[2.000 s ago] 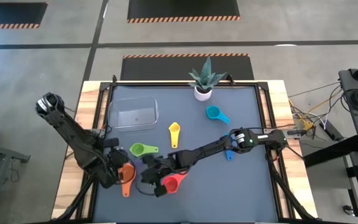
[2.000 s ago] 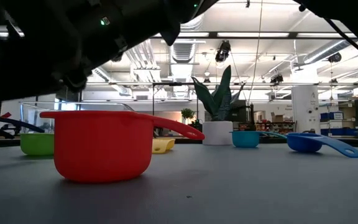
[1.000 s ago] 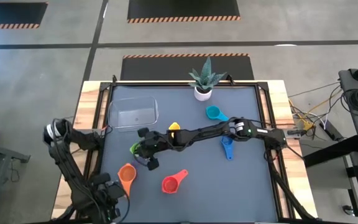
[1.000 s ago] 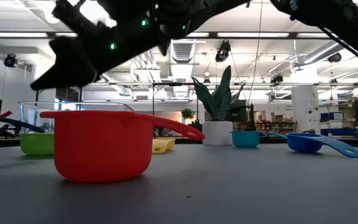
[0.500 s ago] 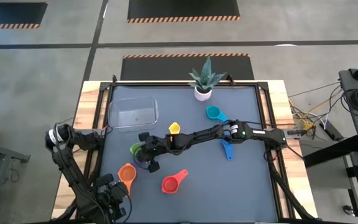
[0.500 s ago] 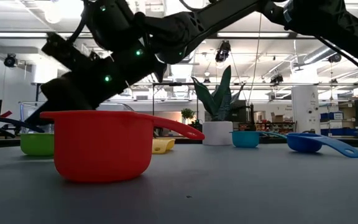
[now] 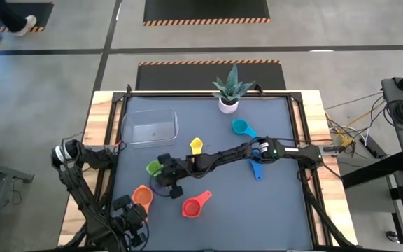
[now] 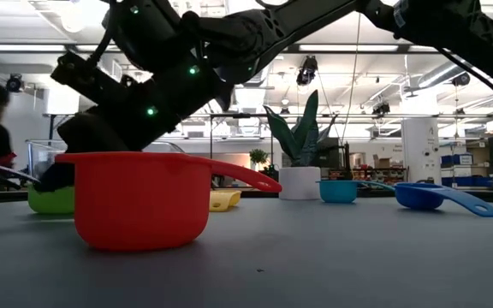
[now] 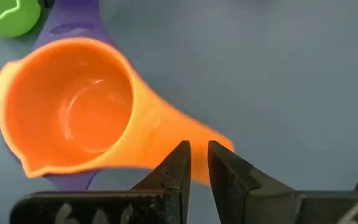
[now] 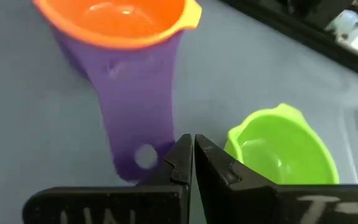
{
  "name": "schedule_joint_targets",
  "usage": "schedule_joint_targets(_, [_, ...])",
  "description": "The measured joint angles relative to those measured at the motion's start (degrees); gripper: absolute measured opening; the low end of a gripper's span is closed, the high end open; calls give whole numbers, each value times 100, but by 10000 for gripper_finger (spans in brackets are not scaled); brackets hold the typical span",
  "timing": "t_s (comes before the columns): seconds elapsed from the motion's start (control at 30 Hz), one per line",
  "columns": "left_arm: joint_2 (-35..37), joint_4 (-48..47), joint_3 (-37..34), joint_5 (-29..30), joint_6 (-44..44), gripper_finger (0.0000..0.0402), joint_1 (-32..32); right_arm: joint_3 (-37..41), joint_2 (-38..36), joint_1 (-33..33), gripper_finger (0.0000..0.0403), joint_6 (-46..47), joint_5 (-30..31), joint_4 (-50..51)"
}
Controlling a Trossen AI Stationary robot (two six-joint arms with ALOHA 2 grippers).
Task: Nest measuring cups in basket
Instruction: Stack the orange measuring cup on top of the violet measuring cup
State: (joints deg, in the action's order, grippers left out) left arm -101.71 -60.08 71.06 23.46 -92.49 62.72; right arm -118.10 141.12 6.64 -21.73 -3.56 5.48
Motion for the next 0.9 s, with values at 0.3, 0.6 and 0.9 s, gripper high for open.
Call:
schedule_joint_targets(0.3, [28, -1340, 1067, -454, -394, 37, 150, -274, -19, 66, 9, 13, 60, 358])
schedule_joint_targets(0.6, [-148, -1340, 805, -728, -918, 37, 393, -326, -24, -71, 9, -127, 67, 387])
schedule_joint_targets(0.9, [-229, -689, -19, -925, -859, 37, 393, -326, -28, -66, 9, -138, 55, 422])
